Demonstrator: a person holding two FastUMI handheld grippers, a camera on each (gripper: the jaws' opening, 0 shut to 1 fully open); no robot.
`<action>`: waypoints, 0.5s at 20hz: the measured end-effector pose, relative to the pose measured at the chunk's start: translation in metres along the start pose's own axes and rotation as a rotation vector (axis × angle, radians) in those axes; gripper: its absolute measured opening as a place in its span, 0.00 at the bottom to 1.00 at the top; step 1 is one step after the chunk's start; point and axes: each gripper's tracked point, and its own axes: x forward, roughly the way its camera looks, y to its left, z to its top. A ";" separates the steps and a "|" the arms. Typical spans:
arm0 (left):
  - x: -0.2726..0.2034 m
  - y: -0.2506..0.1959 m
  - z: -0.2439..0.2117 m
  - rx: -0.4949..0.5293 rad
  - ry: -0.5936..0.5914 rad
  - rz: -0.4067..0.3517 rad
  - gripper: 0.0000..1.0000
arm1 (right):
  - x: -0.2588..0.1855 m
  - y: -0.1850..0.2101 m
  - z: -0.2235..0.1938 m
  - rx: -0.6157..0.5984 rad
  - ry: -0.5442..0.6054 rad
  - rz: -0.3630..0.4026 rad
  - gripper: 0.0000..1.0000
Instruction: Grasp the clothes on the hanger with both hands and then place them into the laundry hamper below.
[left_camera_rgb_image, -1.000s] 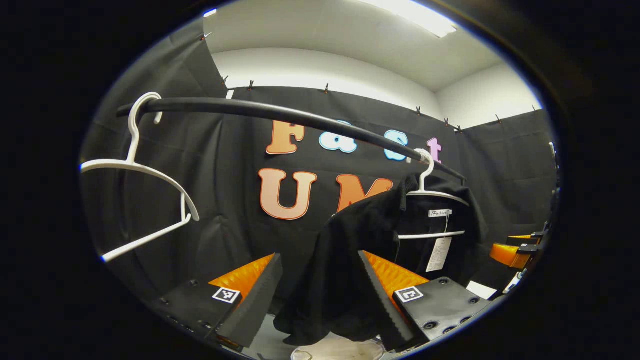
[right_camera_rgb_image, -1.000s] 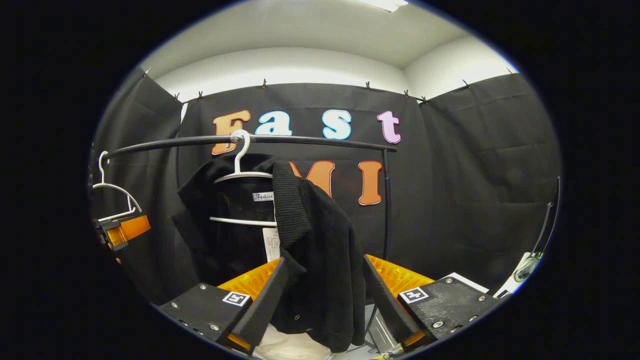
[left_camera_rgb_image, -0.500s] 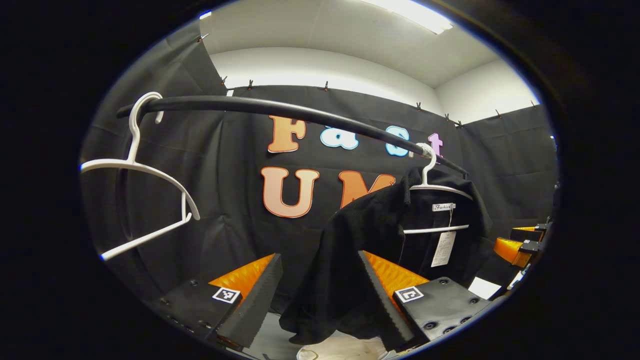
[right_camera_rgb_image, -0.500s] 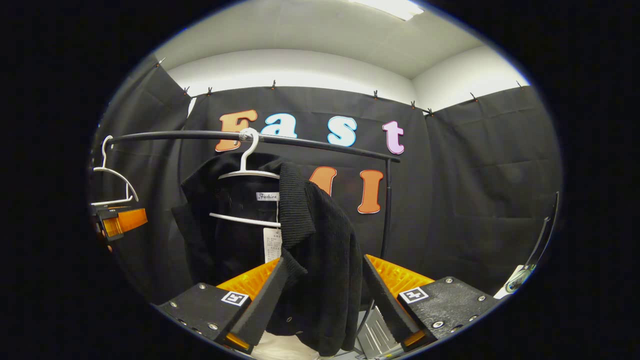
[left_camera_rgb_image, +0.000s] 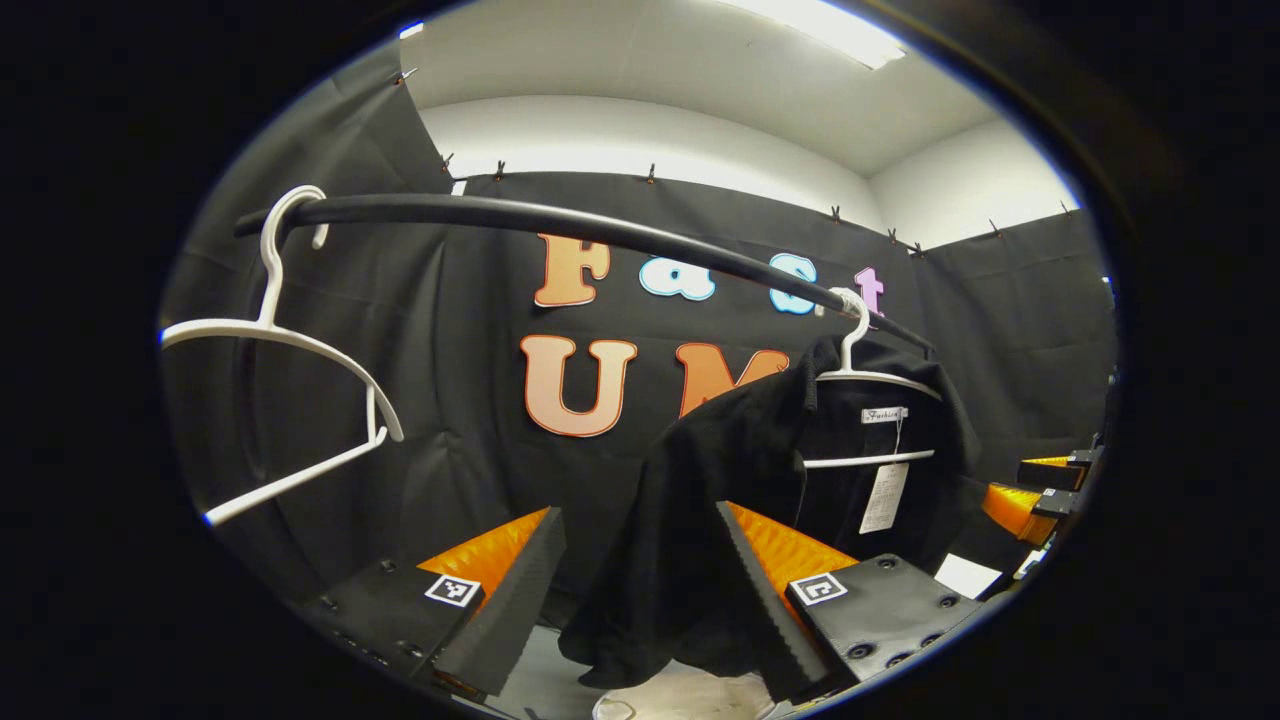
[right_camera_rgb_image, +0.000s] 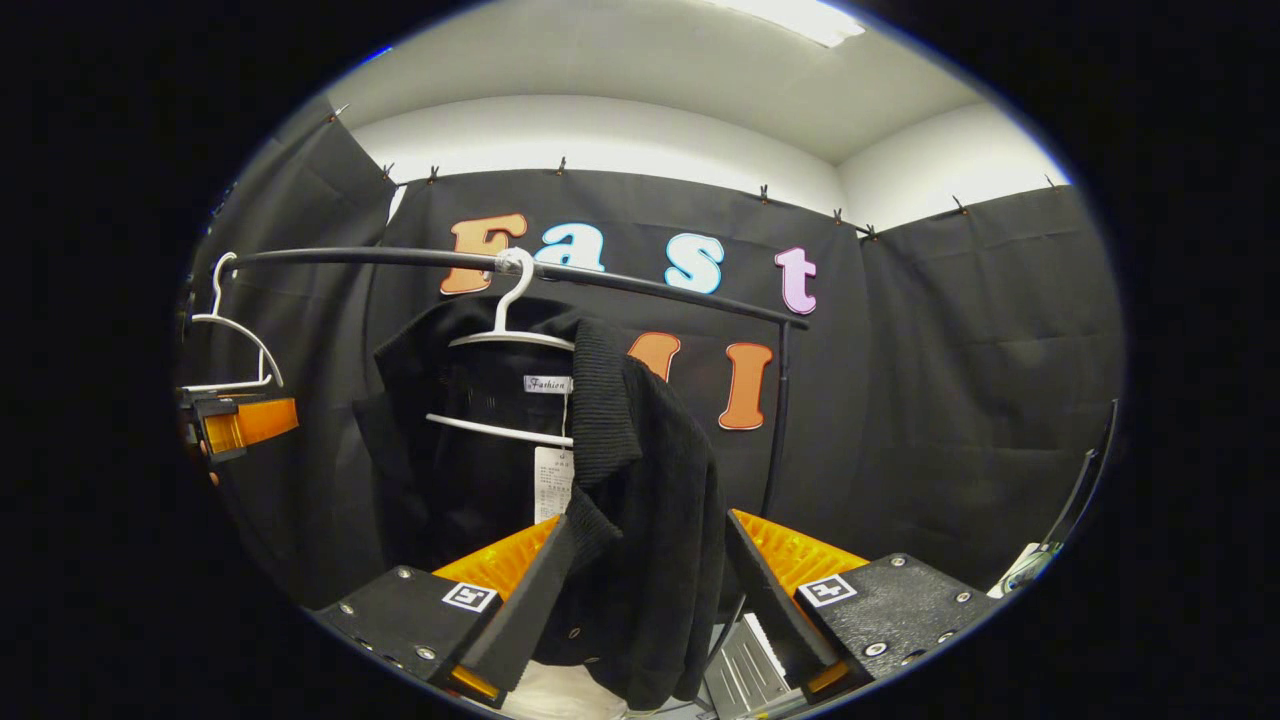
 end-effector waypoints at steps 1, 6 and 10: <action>0.000 0.001 0.000 -0.001 0.002 0.001 0.95 | 0.001 0.002 -0.002 0.009 0.006 0.005 0.99; 0.000 0.006 -0.003 0.002 0.006 0.009 0.97 | 0.015 0.015 -0.016 0.034 0.029 0.026 0.94; -0.002 0.013 -0.004 0.003 0.009 0.016 0.99 | 0.032 0.024 -0.039 0.046 0.071 0.037 0.94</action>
